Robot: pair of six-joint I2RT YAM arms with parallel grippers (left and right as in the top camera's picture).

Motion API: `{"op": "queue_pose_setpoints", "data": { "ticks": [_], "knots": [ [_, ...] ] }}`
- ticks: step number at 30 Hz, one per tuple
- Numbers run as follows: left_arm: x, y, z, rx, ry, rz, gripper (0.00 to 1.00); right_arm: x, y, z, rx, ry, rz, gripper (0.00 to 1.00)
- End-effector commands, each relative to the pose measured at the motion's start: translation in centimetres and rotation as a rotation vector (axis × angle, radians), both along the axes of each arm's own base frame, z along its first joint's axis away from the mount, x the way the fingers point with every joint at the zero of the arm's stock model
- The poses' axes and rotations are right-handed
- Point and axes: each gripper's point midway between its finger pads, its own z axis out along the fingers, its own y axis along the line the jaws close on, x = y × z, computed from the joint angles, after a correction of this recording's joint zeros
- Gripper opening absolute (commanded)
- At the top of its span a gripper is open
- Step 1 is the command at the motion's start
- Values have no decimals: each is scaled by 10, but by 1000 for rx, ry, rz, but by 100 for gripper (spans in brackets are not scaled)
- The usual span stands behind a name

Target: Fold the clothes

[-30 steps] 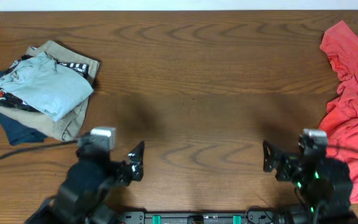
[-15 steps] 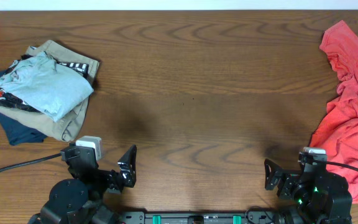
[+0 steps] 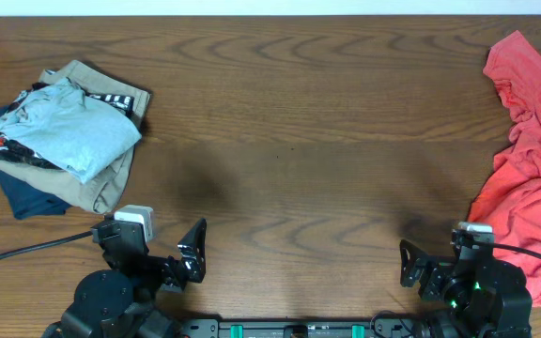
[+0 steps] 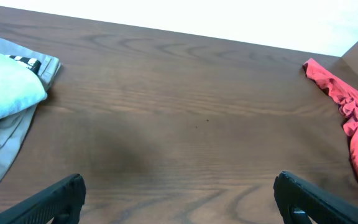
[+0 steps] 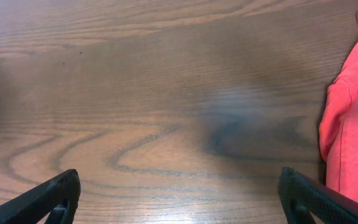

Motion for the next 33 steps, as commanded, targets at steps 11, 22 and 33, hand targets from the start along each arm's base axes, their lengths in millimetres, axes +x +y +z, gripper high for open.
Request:
{"op": "queue_pose_setpoints", "data": {
  "ticks": [11,22,33],
  "knots": [
    [1,2,-2,5,0,15,98,23,-10,20,-65,-282,-18,99],
    [1,2,-2,5,0,15,98,93,-10,16,-132,-662,-25,99],
    [1,2,-2,4,0,15,98,95,-11,0,-154,-635,-20,99]
  ]
}}
